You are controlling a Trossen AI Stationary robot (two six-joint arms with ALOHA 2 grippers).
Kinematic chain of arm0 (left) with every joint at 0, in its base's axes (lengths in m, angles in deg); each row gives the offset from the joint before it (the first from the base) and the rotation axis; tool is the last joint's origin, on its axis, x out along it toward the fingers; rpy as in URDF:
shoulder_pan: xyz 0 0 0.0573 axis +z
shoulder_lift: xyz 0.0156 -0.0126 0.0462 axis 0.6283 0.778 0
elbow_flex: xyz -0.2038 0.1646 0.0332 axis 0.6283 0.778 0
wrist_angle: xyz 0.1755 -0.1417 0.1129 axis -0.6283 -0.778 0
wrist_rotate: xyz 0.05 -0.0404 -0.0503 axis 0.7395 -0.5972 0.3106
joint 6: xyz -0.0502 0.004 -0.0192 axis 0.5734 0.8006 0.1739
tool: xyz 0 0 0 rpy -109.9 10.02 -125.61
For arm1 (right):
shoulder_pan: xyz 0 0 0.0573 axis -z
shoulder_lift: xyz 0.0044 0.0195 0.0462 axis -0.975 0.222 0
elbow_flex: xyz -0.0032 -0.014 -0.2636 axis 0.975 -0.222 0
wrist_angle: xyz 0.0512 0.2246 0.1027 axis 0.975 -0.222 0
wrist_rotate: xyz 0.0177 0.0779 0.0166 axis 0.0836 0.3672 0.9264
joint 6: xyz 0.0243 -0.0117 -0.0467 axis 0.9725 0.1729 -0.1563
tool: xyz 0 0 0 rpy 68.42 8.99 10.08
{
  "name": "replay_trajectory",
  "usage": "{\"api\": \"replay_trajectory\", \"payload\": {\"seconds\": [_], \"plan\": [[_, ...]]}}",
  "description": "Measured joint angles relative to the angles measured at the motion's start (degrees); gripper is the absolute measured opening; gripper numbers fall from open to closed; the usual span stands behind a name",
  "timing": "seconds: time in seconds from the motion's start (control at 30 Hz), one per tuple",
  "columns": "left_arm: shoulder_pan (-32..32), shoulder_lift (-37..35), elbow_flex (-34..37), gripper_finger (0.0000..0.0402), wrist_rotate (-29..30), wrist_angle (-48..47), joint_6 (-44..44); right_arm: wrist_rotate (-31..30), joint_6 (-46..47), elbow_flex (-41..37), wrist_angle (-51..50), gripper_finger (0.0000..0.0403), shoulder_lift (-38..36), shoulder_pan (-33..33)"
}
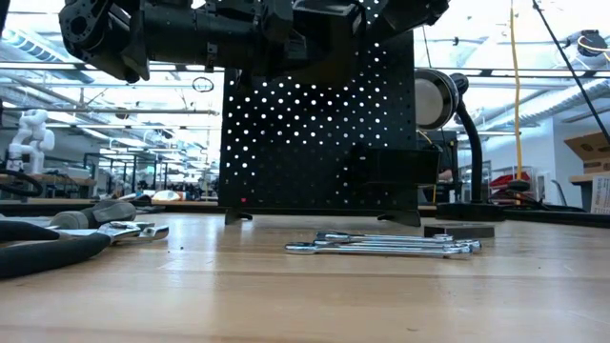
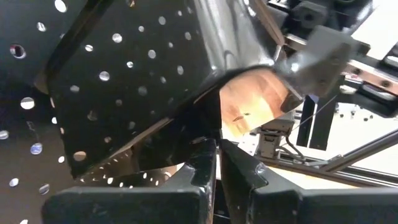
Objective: Hang tools onto peg board
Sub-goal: Adjust the black pegboard on the table
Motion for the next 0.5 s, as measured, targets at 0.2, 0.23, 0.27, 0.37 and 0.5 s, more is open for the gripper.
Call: {"api": "replay_trajectory", "payload": {"seconds": [0.2,0.23,0.27,0.37,0.5], "plan": [[0.04,0.0,0.0,0.0031,0.35,-0.02,0.0,-2.61,-1.41,0.0,-0.5,0.0116,0.0,-1.44],[0.02,0.0,0.0,0.0031,0.36,-0.04,0.0,-4.36,-1.81,0.0,-0.79,0.0128,0.0,-1.73],[0.02,0.0,0.0,0.0031,0.37,-0.06,0.0,-6.12,-2.66,0.0,-1.02,0.014,0.0,-2.0],[0.02,0.02,0.0,0.0031,0.37,-0.06,0.0,-10.87,-6.51,0.0,-1.08,0.0166,0.0,-2.99],[0.02,0.02,0.0,0.0031,0.37,-0.07,0.0,-11.95,-14.31,0.0,0.63,0.0168,0.0,-3.02]]}}
